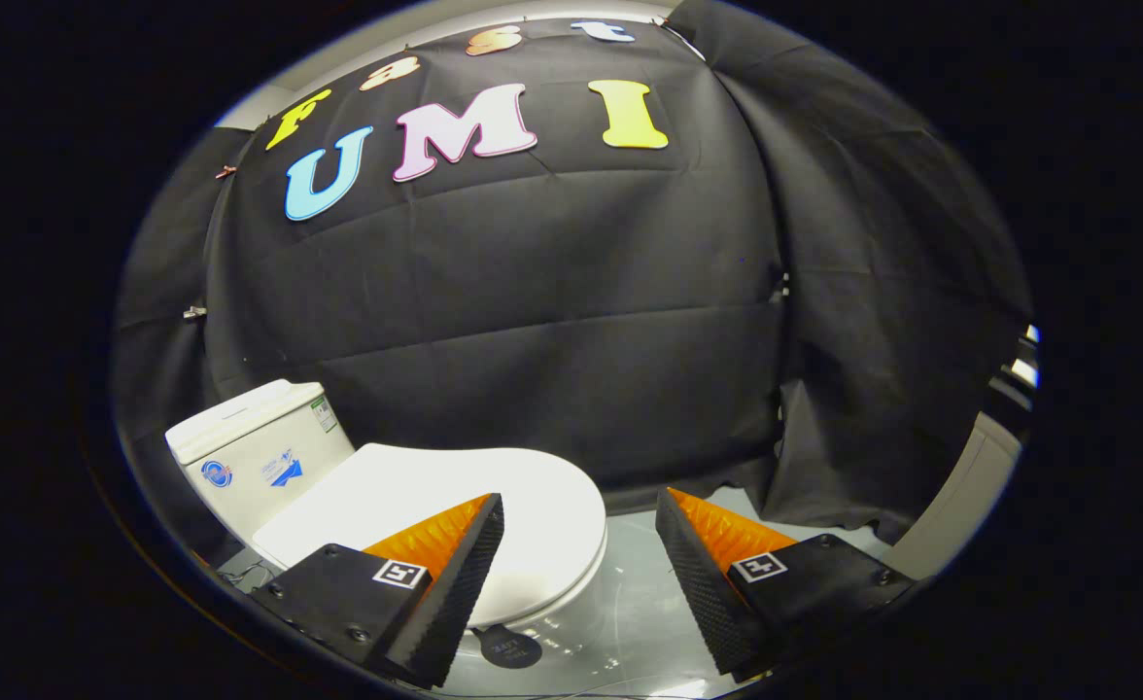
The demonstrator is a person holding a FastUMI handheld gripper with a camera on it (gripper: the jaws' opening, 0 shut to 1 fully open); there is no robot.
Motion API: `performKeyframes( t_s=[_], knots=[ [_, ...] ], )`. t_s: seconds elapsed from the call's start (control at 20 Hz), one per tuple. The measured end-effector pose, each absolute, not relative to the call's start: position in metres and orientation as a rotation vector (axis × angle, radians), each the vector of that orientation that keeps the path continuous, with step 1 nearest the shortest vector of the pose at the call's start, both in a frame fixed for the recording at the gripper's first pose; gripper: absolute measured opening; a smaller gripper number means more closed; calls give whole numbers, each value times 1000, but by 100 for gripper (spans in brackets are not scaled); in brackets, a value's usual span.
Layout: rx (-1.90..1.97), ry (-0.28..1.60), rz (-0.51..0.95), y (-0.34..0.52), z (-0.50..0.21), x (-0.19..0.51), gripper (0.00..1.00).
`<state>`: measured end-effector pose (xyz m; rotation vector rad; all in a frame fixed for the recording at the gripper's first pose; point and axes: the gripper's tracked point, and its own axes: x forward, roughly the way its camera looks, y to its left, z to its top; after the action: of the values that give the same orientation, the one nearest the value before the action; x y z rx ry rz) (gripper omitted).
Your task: Open the toilet lid.
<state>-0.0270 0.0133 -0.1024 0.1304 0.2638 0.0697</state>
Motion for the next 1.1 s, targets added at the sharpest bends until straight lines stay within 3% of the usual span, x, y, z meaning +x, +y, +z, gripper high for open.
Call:
performKeyframes(
  t_s=[0.65, 0.8, 0.9, 1.0, 1.1],
  knots=[
    [742, 699, 151, 48, -222, -74, 96],
    [919, 758, 149, 56, -227, -84, 75],
    [952, 780, 164, 67, -227, -88, 75],
    [959, 794, 131, 58, -235, -90, 45],
    [1006, 828, 144, 69, -233, -92, 45]
  ],
)
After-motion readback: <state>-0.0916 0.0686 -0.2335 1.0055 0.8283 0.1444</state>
